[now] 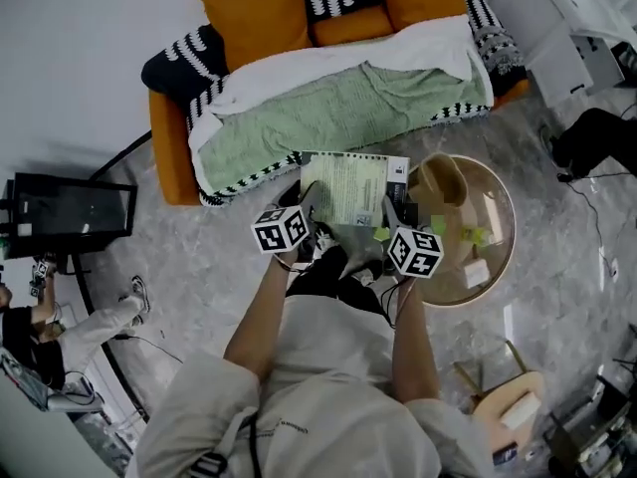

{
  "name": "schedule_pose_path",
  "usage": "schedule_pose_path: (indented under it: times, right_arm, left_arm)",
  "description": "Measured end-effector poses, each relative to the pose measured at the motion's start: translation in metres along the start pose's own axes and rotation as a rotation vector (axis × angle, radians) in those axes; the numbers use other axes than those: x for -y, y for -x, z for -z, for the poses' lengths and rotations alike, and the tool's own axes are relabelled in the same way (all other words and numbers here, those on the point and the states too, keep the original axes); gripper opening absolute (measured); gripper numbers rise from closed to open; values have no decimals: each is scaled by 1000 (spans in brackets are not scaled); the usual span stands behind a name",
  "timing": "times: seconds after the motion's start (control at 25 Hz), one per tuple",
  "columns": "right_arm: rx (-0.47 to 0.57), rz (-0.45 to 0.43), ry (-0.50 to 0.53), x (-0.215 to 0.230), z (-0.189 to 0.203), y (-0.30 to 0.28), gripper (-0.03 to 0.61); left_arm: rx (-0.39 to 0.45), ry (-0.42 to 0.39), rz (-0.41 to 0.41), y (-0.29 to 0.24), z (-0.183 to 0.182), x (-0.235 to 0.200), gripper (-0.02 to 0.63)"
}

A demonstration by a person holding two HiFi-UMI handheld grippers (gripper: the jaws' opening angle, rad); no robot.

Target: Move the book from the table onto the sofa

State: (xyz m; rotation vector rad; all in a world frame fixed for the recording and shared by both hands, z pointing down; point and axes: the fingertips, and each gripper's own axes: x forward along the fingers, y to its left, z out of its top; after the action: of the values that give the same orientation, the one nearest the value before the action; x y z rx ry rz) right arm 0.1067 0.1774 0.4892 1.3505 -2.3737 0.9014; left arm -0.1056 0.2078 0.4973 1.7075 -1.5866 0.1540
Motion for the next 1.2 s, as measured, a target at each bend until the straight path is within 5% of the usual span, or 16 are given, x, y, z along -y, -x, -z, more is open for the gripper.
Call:
schedule_pose_path:
  times: [0.48, 0.92, 1.2]
  right_arm:
    - [-4, -143, 96, -78, -50, -66, 195]
    - [-41, -166, 143, -112, -54, -117, 192]
    - [-62, -259, 194, -150, -56, -142, 193]
  left_arm:
    - [137, 106, -30, 30, -65, -66, 158]
    - [126, 129, -76, 20, -87, -117, 153]
    - [160, 147, -143, 44, -96, -146, 153]
